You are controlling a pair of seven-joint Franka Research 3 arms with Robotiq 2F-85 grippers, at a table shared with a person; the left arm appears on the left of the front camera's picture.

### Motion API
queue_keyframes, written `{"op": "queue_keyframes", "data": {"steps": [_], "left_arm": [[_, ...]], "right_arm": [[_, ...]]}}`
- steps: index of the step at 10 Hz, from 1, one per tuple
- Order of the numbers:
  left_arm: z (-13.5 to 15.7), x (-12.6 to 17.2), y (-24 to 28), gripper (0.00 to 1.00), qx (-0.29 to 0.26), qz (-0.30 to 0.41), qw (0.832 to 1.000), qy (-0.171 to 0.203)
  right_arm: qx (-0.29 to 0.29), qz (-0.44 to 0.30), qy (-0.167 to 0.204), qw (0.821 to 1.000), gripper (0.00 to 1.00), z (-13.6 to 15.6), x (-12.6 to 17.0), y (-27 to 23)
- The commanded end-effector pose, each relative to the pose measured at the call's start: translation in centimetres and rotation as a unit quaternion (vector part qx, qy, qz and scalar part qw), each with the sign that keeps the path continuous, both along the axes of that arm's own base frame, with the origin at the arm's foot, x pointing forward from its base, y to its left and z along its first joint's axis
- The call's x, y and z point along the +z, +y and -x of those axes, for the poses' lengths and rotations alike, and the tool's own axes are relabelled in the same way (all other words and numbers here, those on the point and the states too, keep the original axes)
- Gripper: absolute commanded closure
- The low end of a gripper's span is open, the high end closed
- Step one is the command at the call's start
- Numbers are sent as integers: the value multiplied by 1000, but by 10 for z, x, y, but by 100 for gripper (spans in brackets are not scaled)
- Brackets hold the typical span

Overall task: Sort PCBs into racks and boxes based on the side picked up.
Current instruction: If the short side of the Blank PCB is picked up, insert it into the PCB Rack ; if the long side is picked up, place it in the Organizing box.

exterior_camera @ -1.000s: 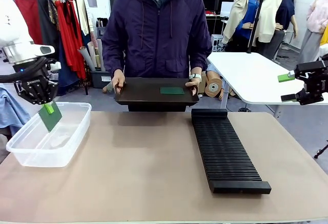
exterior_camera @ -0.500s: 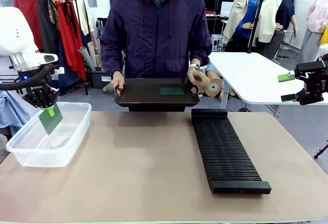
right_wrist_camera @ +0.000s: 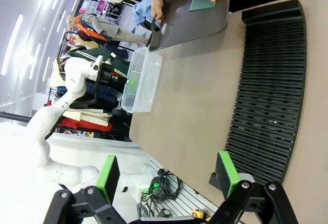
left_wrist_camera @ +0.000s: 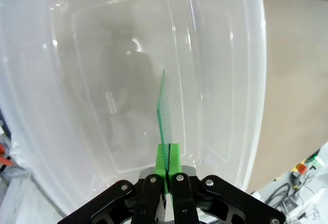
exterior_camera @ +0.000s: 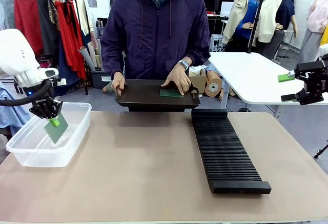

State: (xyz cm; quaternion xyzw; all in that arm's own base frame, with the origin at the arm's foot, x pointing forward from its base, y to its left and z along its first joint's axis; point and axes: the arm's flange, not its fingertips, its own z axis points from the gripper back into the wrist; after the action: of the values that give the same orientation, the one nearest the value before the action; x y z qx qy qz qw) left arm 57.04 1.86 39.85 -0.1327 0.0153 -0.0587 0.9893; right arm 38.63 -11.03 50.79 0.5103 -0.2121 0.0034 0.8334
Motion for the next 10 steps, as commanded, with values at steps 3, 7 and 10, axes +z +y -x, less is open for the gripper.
{"op": "queue_keyframes", "data": {"steps": [3, 7, 10], "left_arm": [[-10, -29, 10, 100, -13, 39, 999, 0], [-17, -38, 11, 96, -14, 57, 998, -8], [-19, -38, 9, 39, -10, 54, 998, -10]], "right_arm": [[-1, -6, -1, 1000, 0, 0, 2, 1], [-1, -6, -1, 1000, 0, 0, 2, 1], [-1, -6, -1, 1000, 0, 0, 2, 1]]}}
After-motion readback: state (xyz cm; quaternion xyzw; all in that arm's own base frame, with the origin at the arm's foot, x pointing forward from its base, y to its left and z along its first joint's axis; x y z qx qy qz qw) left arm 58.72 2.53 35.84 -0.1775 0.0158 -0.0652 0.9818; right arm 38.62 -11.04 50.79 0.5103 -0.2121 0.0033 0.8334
